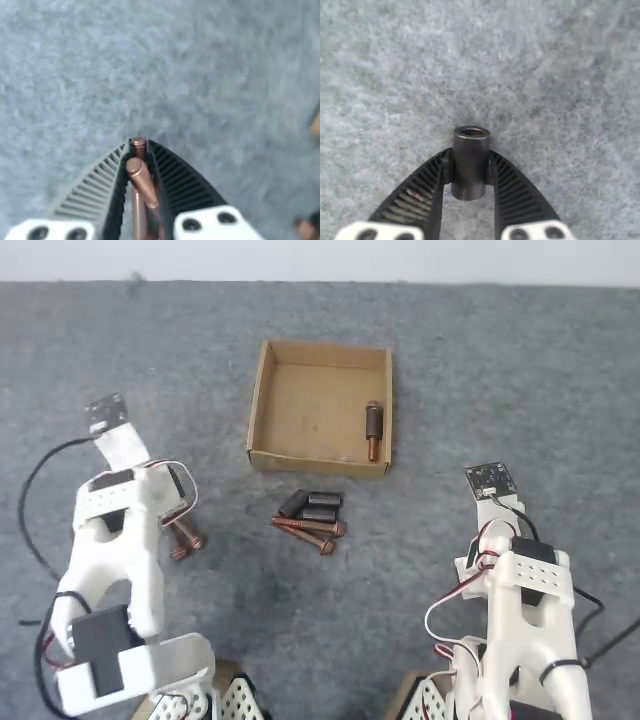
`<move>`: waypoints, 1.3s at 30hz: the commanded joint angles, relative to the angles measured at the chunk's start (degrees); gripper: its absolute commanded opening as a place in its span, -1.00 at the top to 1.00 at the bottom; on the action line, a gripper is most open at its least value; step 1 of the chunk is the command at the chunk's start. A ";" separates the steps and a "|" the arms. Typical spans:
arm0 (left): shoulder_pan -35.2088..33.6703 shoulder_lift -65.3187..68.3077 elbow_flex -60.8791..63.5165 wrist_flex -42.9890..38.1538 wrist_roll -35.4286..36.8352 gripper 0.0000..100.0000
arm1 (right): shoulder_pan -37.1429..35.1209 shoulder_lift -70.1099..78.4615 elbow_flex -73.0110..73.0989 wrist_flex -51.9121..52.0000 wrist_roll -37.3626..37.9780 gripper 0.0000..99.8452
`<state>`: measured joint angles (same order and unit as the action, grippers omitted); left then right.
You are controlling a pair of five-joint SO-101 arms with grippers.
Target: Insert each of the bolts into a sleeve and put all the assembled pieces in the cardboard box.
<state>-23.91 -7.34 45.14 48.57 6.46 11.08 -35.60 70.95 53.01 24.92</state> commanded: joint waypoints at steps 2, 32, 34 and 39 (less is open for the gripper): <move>-0.53 -2.02 -7.96 9.76 -16.00 0.97 | 0.57 -1.89 -0.26 -0.66 0.70 0.99; -0.62 -2.11 -12.35 28.31 -5.54 0.70 | 0.57 -1.89 -0.26 -0.75 0.70 0.99; -0.62 -2.11 -11.82 29.63 -5.63 0.71 | 0.57 -1.89 -0.26 -0.75 0.70 0.99; -0.62 -4.75 -8.31 29.19 -5.71 0.93 | 0.57 -1.89 -0.26 -0.92 0.70 0.99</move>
<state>-24.35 -7.60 36.09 77.76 -0.13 11.08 -35.60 70.95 53.01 25.01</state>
